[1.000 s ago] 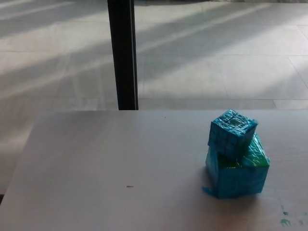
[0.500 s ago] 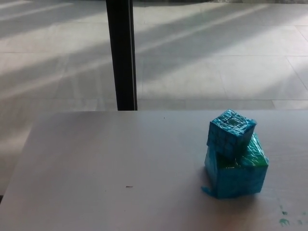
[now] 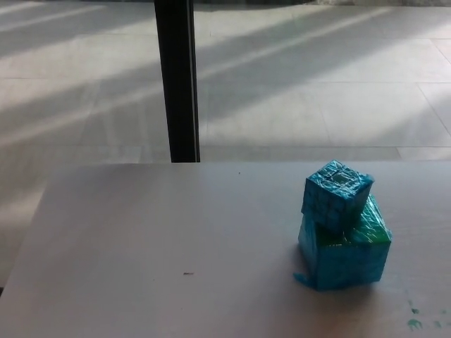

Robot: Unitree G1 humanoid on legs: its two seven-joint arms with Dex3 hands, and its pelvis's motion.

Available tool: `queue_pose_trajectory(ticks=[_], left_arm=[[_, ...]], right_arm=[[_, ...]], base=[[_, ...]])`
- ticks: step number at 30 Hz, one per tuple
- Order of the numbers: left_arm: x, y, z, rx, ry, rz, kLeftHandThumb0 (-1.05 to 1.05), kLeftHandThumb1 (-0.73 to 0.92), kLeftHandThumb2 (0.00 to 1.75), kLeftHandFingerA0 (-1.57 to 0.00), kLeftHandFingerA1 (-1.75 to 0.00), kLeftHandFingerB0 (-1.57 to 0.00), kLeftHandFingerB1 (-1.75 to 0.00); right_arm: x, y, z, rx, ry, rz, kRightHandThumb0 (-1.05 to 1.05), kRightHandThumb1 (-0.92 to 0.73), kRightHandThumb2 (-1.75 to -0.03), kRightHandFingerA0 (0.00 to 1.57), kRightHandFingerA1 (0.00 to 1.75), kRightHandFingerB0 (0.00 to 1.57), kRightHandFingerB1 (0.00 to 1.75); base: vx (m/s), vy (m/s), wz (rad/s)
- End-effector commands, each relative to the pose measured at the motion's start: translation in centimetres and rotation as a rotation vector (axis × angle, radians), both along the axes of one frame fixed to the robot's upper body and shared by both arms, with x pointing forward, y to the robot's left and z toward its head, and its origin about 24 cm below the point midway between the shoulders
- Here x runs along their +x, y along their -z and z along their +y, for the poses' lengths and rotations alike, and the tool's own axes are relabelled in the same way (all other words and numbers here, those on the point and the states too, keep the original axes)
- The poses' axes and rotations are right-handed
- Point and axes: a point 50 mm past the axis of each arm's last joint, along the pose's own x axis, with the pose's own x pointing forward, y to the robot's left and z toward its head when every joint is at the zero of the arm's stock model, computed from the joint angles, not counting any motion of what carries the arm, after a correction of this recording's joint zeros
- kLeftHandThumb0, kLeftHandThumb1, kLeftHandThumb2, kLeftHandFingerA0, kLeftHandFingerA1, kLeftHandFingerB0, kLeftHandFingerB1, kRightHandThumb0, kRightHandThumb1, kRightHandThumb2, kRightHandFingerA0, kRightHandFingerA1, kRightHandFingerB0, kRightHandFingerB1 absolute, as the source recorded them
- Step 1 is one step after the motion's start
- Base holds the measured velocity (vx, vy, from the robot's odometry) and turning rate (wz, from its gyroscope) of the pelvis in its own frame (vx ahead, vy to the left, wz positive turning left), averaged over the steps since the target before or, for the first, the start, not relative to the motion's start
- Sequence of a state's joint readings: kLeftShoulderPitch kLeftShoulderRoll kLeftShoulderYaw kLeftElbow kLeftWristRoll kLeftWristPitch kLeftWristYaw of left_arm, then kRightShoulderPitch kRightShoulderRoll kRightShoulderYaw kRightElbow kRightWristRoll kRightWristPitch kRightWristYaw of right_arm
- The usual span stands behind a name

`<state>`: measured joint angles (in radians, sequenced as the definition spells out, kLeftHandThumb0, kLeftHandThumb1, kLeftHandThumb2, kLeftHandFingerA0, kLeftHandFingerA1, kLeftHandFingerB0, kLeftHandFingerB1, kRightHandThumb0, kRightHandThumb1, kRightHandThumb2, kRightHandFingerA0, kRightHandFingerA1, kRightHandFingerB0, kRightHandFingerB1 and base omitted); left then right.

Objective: The robot uses its right hand to pick up the small cube kept on the middle on the desk and place it on the bigger cube kept next to it

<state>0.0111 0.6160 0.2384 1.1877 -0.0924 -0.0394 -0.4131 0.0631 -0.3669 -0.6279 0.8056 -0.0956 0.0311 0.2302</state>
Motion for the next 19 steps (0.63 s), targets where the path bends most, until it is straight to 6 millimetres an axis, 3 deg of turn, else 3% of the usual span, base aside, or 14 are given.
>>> queue_pose_trajectory(ticks=[1,7,11,12,13,17,19], left_arm=[[-0.14,-0.03,0.11,0.012,-0.008,-0.005,-0.7,0.67,0.6,-0.53,-0.67,-0.63,-0.6],[-0.09,-0.12,0.12,0.002,-0.003,-0.009,-0.71,0.67,0.61,-0.48,-0.67,-0.53,-0.54],[-0.06,-0.19,0.16,0.034,0.037,0.02,-0.7,0.71,0.62,-0.51,-0.63,-0.56,-0.5],[-0.02,-0.32,0.18,0.037,0.056,0.016,-0.71,0.57,1.02,-0.45,-0.68,-0.44,-0.59],[-0.06,-0.27,0.17,0.015,0.025,-0.002,-0.71,0.67,0.6,-0.49,-0.69,-0.58,-0.57],[-0.41,0.01,0.1,0.003,-0.016,-0.013,-0.68,0.67,0.6,-0.54,-0.67,-0.63,-0.57],[-0.28,-0.18,0.14,0.032,0.043,0.015,-0.69,0.71,0.62,-0.51,-0.65,-0.56,-0.52]], right_arm=[[0.17,-1.04,-0.29,0.014,-0.045,-0.008,-0.5,-0.63,-0.59,0.61,0.78,0.4,0.55],[0.28,-1.33,0.01,0.013,-0.071,0.002,-0.5,-0.64,-0.6,0.69,0.76,0.42,0.54],[0.51,-1.21,0.02,0.013,-0.073,0.004,-0.49,-0.63,-0.59,0.72,0.73,0.46,0.52],[0.5,-1.14,-0.03,0.014,-0.078,0.012,-0.5,-0.64,-0.59,0.71,0.71,0.47,0.5],[0.5,-1.04,-0.09,0.016,-0.074,0.012,-0.49,-0.63,-0.59,0.72,0.68,0.49,0.49],[0.51,-0.89,-0.3,0.017,-0.067,0.02,-0.49,-0.62,-0.59,0.74,0.69,0.51,0.48],[0.49,-0.94,-0.26,0.011,-0.077,0.014,-0.48,-0.63,-0.59,0.75,0.7,0.52,0.49]], base=[[0.0,0.0,0.0],[0.0,0.0,0.0],[0.0,0.0,0.0],[0.0,0.0,0.0],[0.0,0.0,0.0],[0.0,0.0,0.0],[0.0,0.0,0.0]])
